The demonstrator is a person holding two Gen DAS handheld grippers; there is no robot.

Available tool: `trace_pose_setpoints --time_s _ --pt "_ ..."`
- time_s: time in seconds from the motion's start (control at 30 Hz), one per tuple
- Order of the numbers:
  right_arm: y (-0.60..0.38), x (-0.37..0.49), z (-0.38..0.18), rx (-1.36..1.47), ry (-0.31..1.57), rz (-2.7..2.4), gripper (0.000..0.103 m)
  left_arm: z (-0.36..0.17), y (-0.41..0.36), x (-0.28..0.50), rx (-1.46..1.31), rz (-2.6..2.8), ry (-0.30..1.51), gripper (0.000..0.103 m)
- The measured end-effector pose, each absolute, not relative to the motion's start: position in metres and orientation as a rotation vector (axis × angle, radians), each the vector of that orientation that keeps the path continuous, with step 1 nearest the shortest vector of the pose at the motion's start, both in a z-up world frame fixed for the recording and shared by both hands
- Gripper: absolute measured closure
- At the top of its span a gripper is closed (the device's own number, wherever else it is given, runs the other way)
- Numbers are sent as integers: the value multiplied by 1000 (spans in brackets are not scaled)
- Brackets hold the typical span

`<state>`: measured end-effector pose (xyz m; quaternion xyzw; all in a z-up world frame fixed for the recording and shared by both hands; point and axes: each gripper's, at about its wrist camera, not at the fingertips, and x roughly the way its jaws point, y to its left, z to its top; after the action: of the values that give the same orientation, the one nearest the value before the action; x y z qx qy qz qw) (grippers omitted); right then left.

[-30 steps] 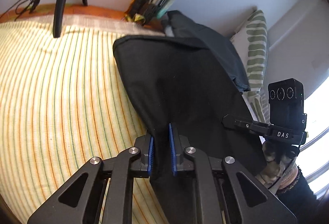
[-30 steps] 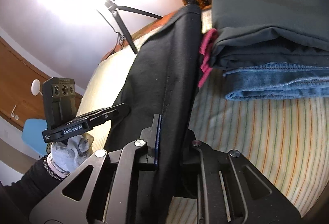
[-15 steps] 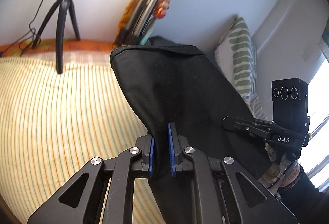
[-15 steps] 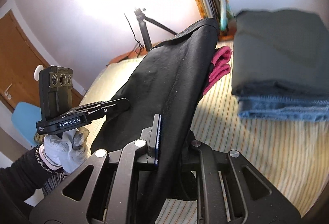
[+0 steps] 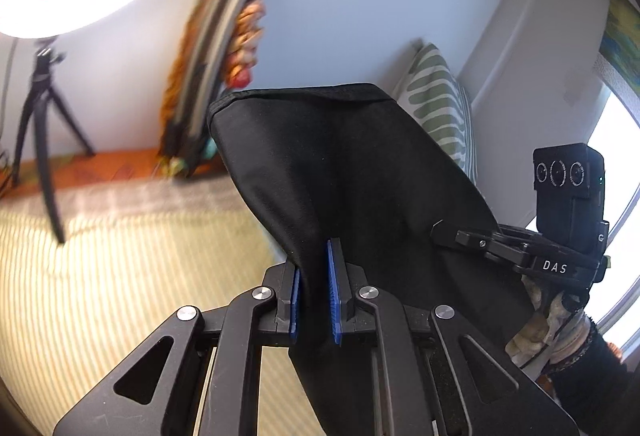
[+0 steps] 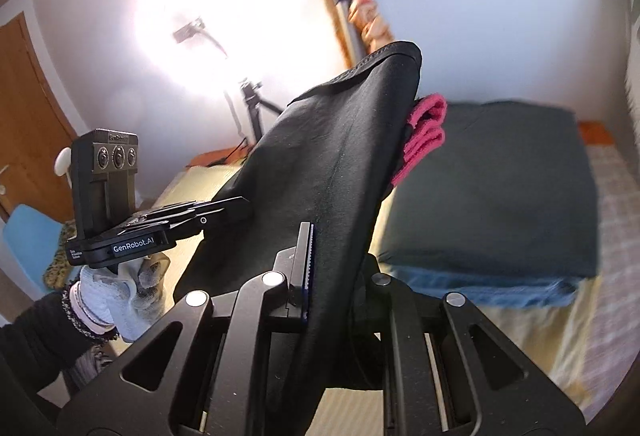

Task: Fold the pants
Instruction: 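Carry the folded trousers with both grippers onto the stack of folded clothes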

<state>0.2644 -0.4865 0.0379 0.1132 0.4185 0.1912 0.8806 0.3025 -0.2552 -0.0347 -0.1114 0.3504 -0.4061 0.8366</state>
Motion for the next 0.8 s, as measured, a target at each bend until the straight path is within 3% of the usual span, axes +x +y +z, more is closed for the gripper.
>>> trace_pose_setpoints --time_s 0.37,0.8 --pt "-558 315 43 179 851 307 90 -32 -343 367 -178 -902 734 93" --pt "-612 379 -1 166 899 271 90 -68 -396 406 -140 -860 774 93"
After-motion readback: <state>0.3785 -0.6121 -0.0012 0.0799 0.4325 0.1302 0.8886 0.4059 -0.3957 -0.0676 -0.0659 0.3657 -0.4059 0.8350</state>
